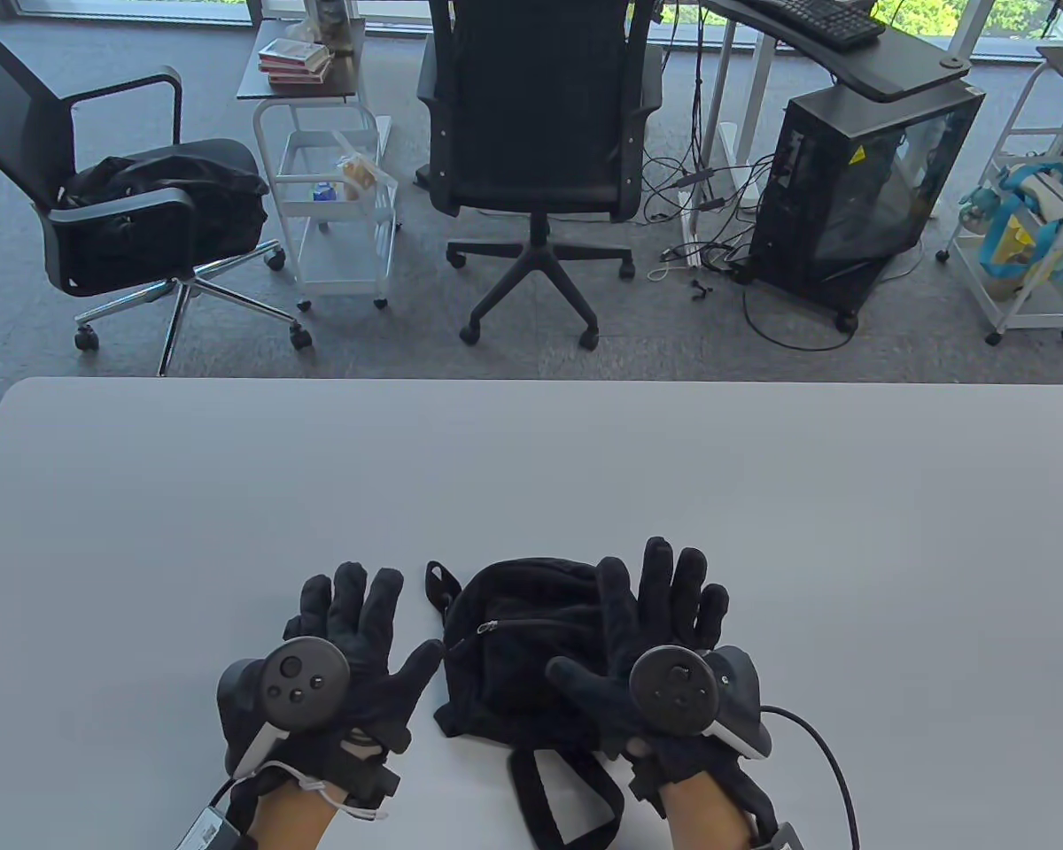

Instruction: Put medicine box into the backpack's small front pocket

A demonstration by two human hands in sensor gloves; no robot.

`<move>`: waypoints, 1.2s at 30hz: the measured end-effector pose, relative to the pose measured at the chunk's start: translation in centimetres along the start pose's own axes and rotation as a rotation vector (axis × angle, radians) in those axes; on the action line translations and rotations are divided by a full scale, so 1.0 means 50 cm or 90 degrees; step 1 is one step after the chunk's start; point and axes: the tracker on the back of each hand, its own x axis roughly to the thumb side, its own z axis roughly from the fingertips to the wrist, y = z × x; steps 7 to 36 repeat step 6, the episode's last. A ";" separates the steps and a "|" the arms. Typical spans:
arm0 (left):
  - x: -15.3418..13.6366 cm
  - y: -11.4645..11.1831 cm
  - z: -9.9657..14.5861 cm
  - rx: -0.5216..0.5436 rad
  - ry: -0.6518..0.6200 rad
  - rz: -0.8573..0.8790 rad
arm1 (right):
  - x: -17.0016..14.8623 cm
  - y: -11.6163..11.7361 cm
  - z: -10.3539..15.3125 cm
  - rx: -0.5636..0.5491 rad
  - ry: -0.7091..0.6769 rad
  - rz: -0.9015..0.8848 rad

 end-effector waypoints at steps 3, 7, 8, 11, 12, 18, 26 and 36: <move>0.000 -0.010 -0.001 -0.007 -0.004 -0.010 | -0.007 0.012 -0.001 -0.001 0.017 -0.014; -0.003 -0.013 -0.003 -0.013 0.000 -0.006 | -0.017 0.020 -0.001 0.009 0.035 -0.018; -0.003 -0.013 -0.003 -0.013 0.000 -0.006 | -0.017 0.020 -0.001 0.009 0.035 -0.018; -0.003 -0.013 -0.003 -0.013 0.000 -0.006 | -0.017 0.020 -0.001 0.009 0.035 -0.018; -0.003 -0.013 -0.003 -0.013 0.000 -0.006 | -0.017 0.020 -0.001 0.009 0.035 -0.018; -0.003 -0.013 -0.003 -0.013 0.000 -0.006 | -0.017 0.020 -0.001 0.009 0.035 -0.018; -0.003 -0.013 -0.003 -0.013 0.000 -0.006 | -0.017 0.020 -0.001 0.009 0.035 -0.018; -0.003 -0.013 -0.003 -0.013 0.000 -0.006 | -0.017 0.020 -0.001 0.009 0.035 -0.018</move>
